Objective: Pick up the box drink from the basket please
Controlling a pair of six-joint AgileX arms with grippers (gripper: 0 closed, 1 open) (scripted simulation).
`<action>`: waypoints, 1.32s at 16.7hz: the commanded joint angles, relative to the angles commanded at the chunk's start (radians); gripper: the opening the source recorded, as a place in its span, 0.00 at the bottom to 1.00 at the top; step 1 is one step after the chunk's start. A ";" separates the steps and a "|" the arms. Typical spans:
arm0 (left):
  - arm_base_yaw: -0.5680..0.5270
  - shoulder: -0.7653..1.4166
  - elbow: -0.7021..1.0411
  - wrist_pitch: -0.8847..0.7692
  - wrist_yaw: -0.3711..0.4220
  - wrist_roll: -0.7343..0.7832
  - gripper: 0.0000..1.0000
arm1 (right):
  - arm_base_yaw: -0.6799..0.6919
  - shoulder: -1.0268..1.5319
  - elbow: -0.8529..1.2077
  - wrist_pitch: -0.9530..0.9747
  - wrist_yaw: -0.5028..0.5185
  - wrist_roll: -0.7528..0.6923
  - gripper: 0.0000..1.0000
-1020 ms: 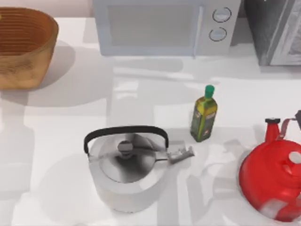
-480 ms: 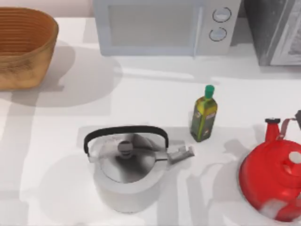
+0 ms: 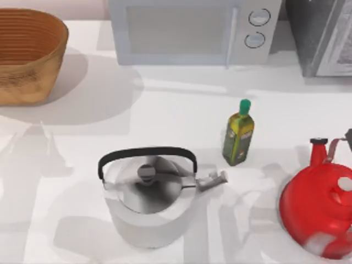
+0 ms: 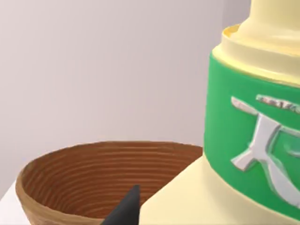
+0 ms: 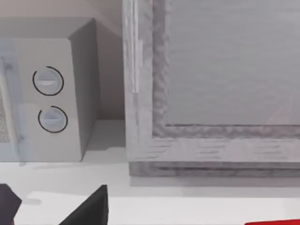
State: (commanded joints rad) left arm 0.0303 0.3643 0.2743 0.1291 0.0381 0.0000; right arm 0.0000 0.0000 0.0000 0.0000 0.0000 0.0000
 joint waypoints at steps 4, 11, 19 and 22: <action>-0.021 -0.260 -0.189 -0.089 -0.026 0.000 0.00 | 0.000 0.000 0.000 0.000 0.000 0.000 1.00; -0.030 -0.364 -0.274 -0.129 -0.038 0.000 0.00 | 0.000 0.000 0.000 0.000 0.000 0.000 1.00; -0.065 -0.160 -0.244 0.048 -0.259 0.012 0.00 | 0.000 0.000 0.000 0.000 0.000 0.000 1.00; -0.097 -0.024 -0.222 0.165 -0.418 0.009 0.00 | 0.000 0.000 0.000 0.000 0.000 0.000 1.00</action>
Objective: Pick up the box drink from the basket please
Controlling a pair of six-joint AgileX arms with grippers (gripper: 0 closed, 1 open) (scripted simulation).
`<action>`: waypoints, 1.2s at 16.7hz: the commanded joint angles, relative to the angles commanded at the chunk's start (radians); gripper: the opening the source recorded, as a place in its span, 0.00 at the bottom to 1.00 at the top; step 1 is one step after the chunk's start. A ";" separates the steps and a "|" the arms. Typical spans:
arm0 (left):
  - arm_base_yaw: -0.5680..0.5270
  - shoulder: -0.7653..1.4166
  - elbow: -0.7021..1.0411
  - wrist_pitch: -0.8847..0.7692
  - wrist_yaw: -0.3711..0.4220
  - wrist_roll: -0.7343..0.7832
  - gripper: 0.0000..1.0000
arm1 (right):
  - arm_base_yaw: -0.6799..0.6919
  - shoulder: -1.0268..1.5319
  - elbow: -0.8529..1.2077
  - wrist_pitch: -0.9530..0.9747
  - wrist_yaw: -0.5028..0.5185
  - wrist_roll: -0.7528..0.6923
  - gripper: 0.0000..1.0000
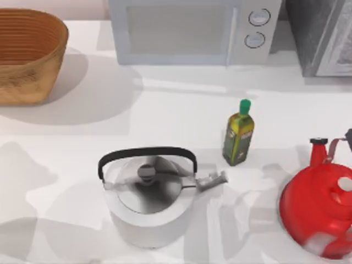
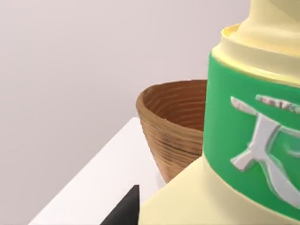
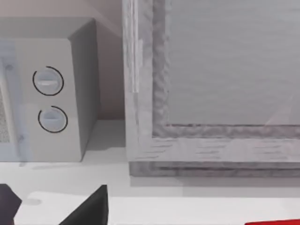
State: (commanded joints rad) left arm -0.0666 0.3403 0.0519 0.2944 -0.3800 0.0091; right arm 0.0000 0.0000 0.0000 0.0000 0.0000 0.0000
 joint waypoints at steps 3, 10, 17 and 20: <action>-0.038 0.109 0.022 0.105 -0.110 0.000 0.00 | 0.000 0.000 0.000 0.000 0.000 0.000 1.00; -0.113 0.403 0.063 0.356 -0.431 0.016 0.00 | 0.000 0.000 0.000 0.000 0.000 0.000 1.00; -0.143 0.482 0.080 0.434 -0.510 0.025 0.00 | 0.000 0.000 0.000 0.000 0.000 0.000 1.00; -0.135 0.493 0.072 0.441 -0.506 0.027 0.00 | 0.000 0.000 0.000 0.000 0.000 0.000 1.00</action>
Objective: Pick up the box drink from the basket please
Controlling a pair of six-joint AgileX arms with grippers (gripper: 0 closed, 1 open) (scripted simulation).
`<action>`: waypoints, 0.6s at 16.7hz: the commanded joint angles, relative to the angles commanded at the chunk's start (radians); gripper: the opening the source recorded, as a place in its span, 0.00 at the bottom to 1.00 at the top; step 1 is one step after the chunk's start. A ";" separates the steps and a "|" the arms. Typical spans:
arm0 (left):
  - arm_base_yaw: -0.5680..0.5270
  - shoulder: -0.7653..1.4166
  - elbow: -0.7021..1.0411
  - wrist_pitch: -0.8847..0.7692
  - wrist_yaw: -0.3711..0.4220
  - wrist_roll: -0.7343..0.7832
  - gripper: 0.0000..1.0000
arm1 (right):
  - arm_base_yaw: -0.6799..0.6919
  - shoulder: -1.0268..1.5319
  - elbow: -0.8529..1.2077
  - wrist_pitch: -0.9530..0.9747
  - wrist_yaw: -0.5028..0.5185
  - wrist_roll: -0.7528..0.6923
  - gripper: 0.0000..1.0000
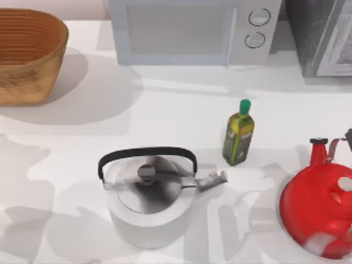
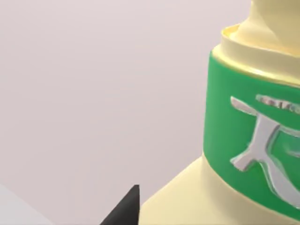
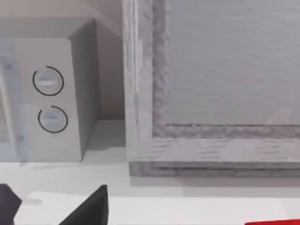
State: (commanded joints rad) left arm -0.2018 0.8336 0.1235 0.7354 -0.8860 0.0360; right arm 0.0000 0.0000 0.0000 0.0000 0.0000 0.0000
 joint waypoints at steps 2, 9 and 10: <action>0.013 0.046 -0.006 0.043 0.012 0.000 0.00 | 0.000 0.000 0.000 0.000 0.000 0.000 1.00; 0.100 0.337 -0.019 0.357 0.108 -0.004 0.00 | 0.000 0.000 0.000 0.000 0.000 0.000 1.00; 0.114 0.383 -0.021 0.407 0.124 -0.005 0.00 | 0.000 0.000 0.000 0.000 0.000 0.000 1.00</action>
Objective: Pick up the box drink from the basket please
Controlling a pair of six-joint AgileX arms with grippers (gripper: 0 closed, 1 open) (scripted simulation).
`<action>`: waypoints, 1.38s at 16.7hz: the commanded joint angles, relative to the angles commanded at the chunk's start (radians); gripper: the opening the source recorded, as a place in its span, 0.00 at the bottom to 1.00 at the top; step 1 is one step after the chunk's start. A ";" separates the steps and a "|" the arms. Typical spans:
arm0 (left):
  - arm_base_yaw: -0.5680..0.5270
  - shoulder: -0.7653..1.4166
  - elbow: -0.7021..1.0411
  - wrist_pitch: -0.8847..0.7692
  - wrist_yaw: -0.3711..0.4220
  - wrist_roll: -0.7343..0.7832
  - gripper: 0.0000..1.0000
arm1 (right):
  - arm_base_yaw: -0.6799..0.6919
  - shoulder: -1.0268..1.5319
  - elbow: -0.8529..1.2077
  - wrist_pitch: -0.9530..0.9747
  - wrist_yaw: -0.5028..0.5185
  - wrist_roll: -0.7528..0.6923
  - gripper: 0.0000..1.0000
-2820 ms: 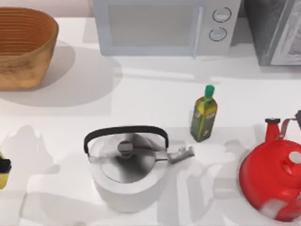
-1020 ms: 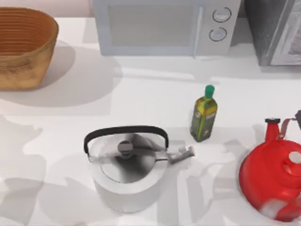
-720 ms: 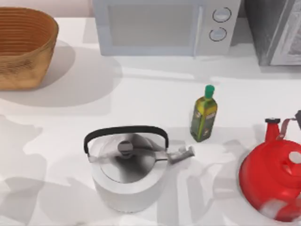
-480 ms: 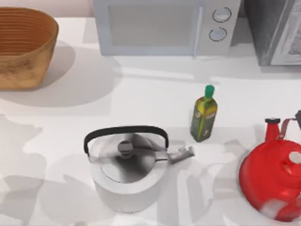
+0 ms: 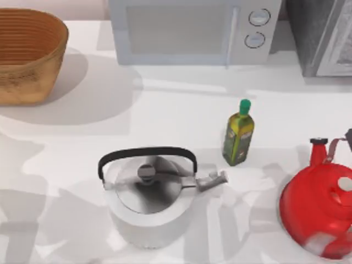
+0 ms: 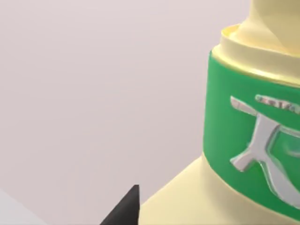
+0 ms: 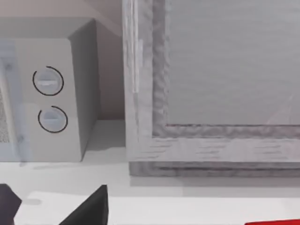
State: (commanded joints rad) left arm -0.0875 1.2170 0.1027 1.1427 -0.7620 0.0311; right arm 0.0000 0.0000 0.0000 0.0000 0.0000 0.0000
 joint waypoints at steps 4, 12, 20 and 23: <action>0.051 0.158 -0.009 0.170 0.056 -0.001 0.00 | 0.000 0.000 0.000 0.000 0.000 0.000 1.00; 0.075 0.224 -0.013 0.240 0.078 -0.001 0.00 | 0.000 0.000 0.000 0.000 0.000 0.000 1.00; 0.075 0.224 -0.013 0.240 0.078 -0.001 0.60 | 0.000 0.000 0.000 0.000 0.000 0.000 1.00; 0.075 0.224 -0.013 0.240 0.078 -0.001 0.83 | 0.000 0.000 0.000 0.000 0.000 0.000 1.00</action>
State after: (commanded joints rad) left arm -0.0121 1.4410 0.0895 1.3831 -0.6842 0.0298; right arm 0.0000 0.0000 0.0000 0.0000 0.0000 0.0000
